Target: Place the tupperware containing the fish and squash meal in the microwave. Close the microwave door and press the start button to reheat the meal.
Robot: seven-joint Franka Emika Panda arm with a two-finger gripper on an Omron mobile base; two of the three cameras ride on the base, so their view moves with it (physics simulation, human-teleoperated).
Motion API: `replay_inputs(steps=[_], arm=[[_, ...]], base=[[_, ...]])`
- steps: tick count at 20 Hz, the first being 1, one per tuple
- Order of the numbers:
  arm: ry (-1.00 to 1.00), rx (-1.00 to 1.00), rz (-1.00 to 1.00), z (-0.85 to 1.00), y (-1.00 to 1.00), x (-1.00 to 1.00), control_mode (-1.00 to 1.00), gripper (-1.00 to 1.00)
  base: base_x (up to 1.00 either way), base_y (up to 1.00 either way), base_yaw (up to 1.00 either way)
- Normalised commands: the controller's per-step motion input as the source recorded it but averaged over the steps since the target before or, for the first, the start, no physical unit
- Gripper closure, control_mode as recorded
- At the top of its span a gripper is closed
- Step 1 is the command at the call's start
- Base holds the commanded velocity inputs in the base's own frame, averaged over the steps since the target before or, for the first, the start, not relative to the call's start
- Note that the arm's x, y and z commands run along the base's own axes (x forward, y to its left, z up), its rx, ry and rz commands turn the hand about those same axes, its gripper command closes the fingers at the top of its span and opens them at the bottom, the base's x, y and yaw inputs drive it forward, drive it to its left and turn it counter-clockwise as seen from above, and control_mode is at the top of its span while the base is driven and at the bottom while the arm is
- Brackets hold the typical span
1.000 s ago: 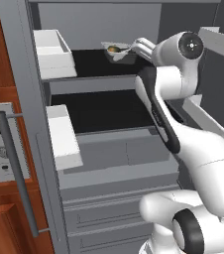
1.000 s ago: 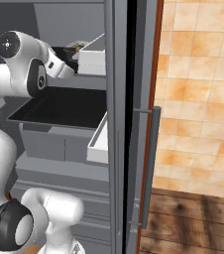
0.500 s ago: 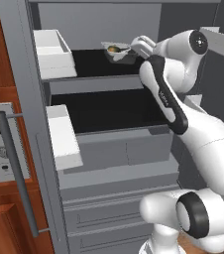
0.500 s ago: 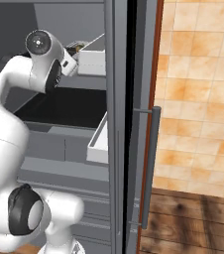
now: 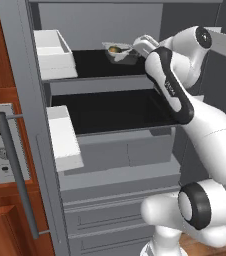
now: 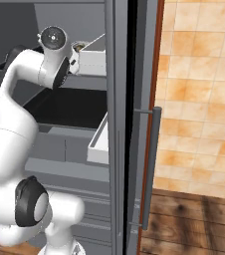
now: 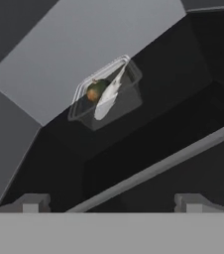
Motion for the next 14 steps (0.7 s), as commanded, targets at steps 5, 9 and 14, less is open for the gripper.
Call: replay_inputs(steps=[5,9,14], arm=[[0.00,0.03,-0.01,0.00,0.00,0.40,-1.00,-1.00],[0.02,0.00,0.00,0.00,0.00,0.50,-1.00,-1.00],[0.15,0.00,0.00,0.00,0.06,0.53,-1.00,-1.00]], base=[[0.00,0.00,0.00],[0.00,0.00,0.00],[0.00,0.00,0.00]])
